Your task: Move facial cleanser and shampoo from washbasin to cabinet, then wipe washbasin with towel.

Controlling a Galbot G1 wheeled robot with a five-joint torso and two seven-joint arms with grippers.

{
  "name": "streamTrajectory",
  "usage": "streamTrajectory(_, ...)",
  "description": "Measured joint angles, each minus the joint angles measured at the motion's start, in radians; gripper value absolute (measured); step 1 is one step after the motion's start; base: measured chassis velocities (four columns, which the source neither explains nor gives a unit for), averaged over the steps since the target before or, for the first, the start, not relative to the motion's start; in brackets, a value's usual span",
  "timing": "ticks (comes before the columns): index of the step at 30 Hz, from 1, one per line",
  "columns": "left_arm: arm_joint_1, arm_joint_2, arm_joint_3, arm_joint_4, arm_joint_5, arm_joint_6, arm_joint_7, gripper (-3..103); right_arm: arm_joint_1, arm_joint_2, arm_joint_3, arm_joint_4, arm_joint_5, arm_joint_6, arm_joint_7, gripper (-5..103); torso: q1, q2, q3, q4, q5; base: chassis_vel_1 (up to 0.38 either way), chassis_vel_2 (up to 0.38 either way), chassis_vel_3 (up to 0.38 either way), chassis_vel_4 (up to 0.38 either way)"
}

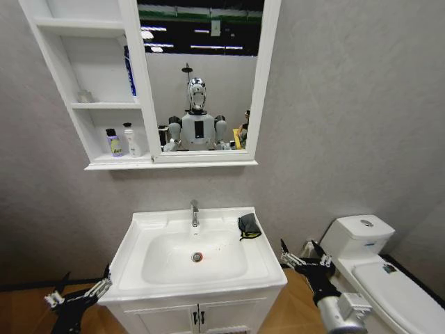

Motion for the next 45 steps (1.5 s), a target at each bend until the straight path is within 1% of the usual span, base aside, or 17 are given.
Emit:
streamTrajectory(22, -0.003, 0.002, 0.003, 0.001, -0.002, 0.003, -0.003, 100, -0.009, 0.007, -0.001, 0.005, -0.006, 0.006, -0.017, 100, 0.0, 0.0, 0.0, 0.0, 0.0, 0.0, 0.0, 0.0, 0.0)
streamTrajectory(45, -0.003, 0.002, 0.003, 0.001, -0.002, 0.003, -0.004, 100, 0.001, 0.006, -0.002, -0.029, -0.004, 0.017, -0.019, 100, 0.0, 0.0, 0.0, -0.0001, 0.0, -0.058, 0.056, 0.065, -0.061)
